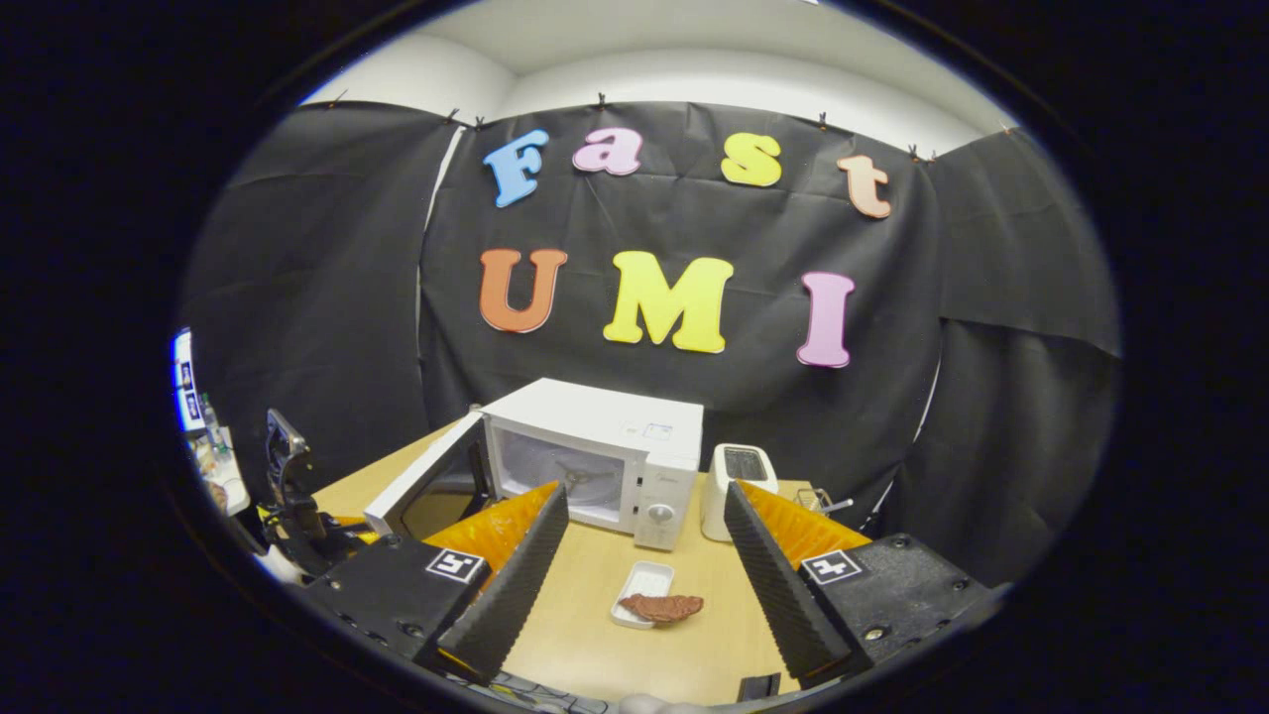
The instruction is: Open the microwave oven with the left hand, put the food in, and close the microwave oven.
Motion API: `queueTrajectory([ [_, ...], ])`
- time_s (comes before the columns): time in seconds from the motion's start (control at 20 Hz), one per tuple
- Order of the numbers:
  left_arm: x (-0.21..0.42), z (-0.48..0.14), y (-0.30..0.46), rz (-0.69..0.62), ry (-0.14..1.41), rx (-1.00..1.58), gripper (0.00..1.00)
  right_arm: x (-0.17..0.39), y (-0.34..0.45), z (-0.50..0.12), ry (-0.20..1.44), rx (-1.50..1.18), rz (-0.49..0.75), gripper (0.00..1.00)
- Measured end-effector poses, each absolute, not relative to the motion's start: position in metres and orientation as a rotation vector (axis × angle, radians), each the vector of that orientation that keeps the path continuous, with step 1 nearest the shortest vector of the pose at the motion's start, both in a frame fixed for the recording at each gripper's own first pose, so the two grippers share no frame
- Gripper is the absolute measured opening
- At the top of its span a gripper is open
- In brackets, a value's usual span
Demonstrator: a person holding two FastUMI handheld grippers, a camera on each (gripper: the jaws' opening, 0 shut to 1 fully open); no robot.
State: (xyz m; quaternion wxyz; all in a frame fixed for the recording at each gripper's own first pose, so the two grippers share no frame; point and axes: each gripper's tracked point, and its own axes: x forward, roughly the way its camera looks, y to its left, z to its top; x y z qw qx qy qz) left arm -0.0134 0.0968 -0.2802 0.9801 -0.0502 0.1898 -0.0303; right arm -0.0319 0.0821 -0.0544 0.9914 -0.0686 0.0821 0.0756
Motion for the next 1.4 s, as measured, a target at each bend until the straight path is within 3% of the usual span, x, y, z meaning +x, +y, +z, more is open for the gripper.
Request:
queueTrajectory([
  [0.05,-0.014,-0.280,0.103,-0.063,0.378,-0.108,0.24,-0.033,0.083,-0.057,0.171,-0.140,0.152,0.96],
  [0.1,-0.015,-0.279,0.107,-0.068,0.383,-0.113,0.28,-0.034,0.085,-0.058,0.175,-0.140,0.154,1.00],
  [0.25,-0.018,-0.281,0.126,-0.057,0.384,-0.103,0.40,-0.033,0.088,-0.066,0.189,-0.137,0.157,0.96],
  [0.3,-0.019,-0.282,0.131,-0.046,0.385,-0.101,0.64,-0.033,0.089,-0.069,0.197,-0.134,0.159,1.00],
  [0.35,-0.019,-0.282,0.132,-0.048,0.383,-0.103,0.88,-0.033,0.089,-0.073,0.203,-0.132,0.159,0.96],
  [0.4,-0.020,-0.281,0.135,-0.040,0.382,-0.097,0.95,-0.033,0.089,-0.077,0.209,-0.132,0.156,1.00],
  [0.65,-0.027,-0.278,0.146,-0.029,0.387,-0.066,0.98,-0.031,0.089,-0.090,0.234,-0.123,0.152,1.00],
  [0.7,-0.031,-0.274,0.149,-0.025,0.382,-0.043,0.97,-0.031,0.088,-0.091,0.236,-0.126,0.151,0.95],
  [1.0,-0.040,-0.258,0.186,0.051,0.352,0.024,0.97,-0.020,0.075,-0.115,0.256,-0.119,0.139,1.00],
  [1.4,-0.067,-0.228,0.211,0.137,0.344,0.025,0.97,0.002,0.023,-0.223,0.408,-0.061,0.115,1.00],
])
